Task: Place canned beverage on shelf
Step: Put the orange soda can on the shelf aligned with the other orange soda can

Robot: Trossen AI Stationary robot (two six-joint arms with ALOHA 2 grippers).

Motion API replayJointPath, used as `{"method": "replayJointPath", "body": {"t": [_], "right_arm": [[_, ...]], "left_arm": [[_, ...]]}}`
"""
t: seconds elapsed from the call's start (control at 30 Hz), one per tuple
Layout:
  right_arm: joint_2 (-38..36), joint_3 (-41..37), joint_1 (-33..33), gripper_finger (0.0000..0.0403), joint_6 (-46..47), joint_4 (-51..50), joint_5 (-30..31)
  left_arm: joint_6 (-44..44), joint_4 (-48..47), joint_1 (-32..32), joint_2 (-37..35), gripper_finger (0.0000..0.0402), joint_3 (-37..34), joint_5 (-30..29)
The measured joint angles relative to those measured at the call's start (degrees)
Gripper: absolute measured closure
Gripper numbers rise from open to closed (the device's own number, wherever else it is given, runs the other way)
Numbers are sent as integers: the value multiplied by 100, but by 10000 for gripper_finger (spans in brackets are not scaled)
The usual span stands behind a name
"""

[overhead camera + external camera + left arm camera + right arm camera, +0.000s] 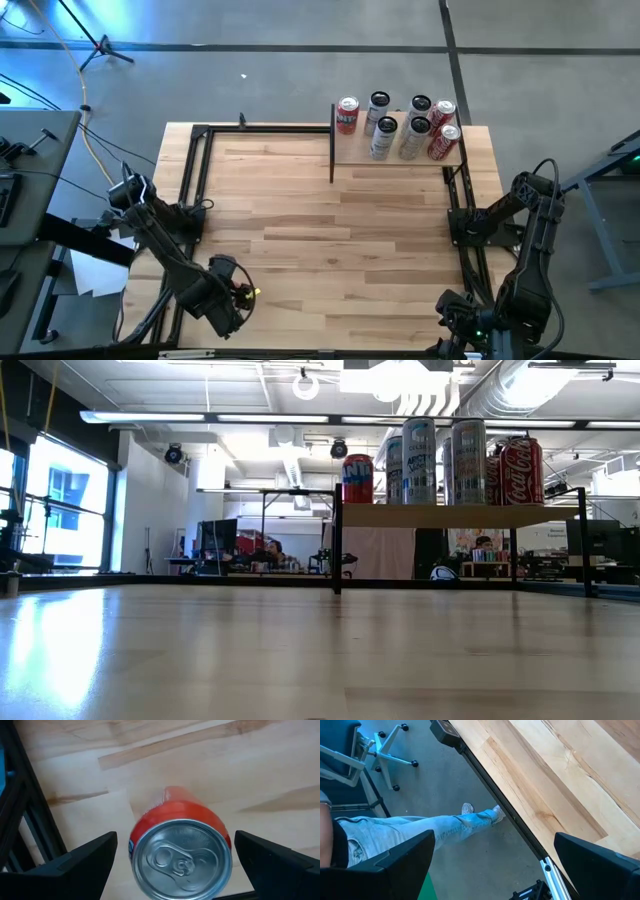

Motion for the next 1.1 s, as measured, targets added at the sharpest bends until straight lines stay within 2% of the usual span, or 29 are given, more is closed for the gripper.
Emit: {"method": "replayJointPath", "body": {"t": [0.3, 0.67, 1.1], "right_arm": [[0, 1, 1, 4, -1, 0, 1], [0, 0, 0, 4, -1, 0, 0], [0, 0, 1, 4, -1, 0, -1]], "left_arm": [[302, 182, 138, -67, 21, -71, 309], [309, 216, 136, -43, 90, -71, 301], [402, 337, 413, 6, 134, -58, 212]]}}
